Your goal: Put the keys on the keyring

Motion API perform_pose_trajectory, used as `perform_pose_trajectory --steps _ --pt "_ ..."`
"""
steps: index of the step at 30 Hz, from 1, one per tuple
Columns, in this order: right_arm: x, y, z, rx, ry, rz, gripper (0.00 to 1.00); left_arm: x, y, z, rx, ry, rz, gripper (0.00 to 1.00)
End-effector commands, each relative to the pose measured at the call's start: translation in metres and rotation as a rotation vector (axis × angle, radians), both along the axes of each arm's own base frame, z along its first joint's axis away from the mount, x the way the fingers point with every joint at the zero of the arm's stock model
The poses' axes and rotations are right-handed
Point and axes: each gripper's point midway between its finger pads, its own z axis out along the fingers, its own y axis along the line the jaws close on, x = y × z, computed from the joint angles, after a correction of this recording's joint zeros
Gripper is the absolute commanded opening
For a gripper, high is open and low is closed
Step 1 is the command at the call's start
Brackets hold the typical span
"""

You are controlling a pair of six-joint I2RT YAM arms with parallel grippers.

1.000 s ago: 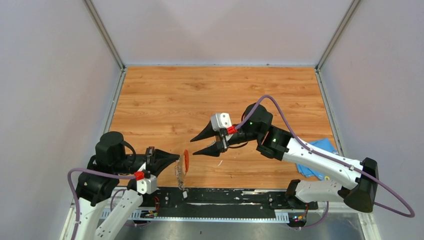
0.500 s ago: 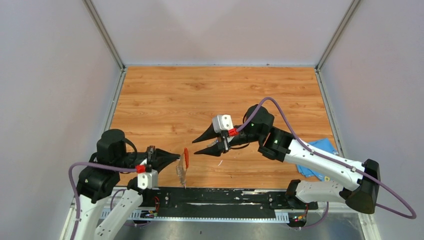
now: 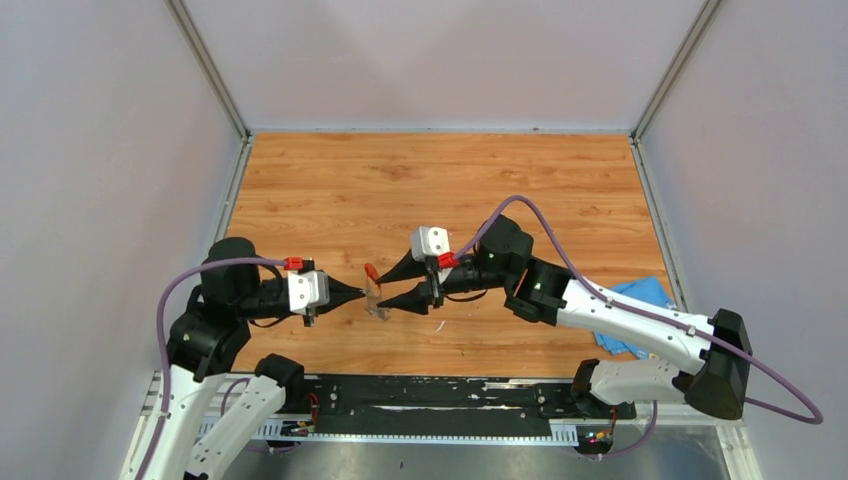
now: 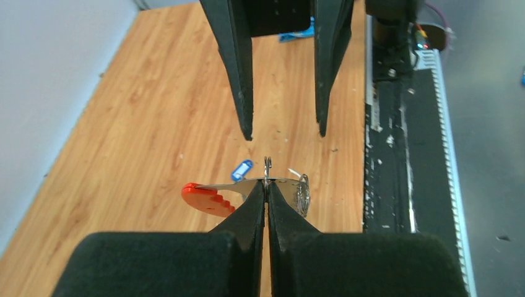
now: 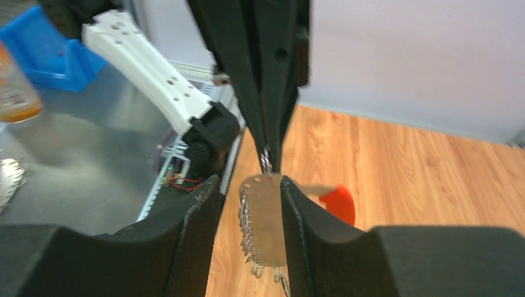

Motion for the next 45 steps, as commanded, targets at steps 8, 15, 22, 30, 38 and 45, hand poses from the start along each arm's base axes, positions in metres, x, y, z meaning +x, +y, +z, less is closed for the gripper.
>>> perform_pose_trajectory --steps 8,15,22,30,38,45 --pt "0.120 -0.069 -0.101 -0.204 0.293 -0.709 0.45 0.020 0.008 0.007 -0.130 -0.019 0.203 0.00" --pt "0.153 -0.093 -0.217 -0.457 0.378 -0.848 0.43 0.018 0.011 -0.007 -0.121 -0.026 0.217 0.00" --pt "0.183 -0.085 -0.276 -0.579 0.383 -0.827 0.44 0.014 0.013 -0.013 -0.115 -0.030 0.212 0.00" --pt "0.196 -0.074 -0.301 -0.613 0.411 -0.812 0.44 0.011 0.014 -0.015 -0.114 -0.039 0.216 0.00" --pt "0.190 -0.078 -0.293 -0.585 0.395 -0.814 0.42 0.010 0.016 -0.017 -0.111 -0.046 0.219 0.00" --pt "0.181 -0.077 -0.284 -0.576 0.328 -0.800 0.36 0.011 0.016 -0.016 -0.107 -0.048 0.221 0.00"
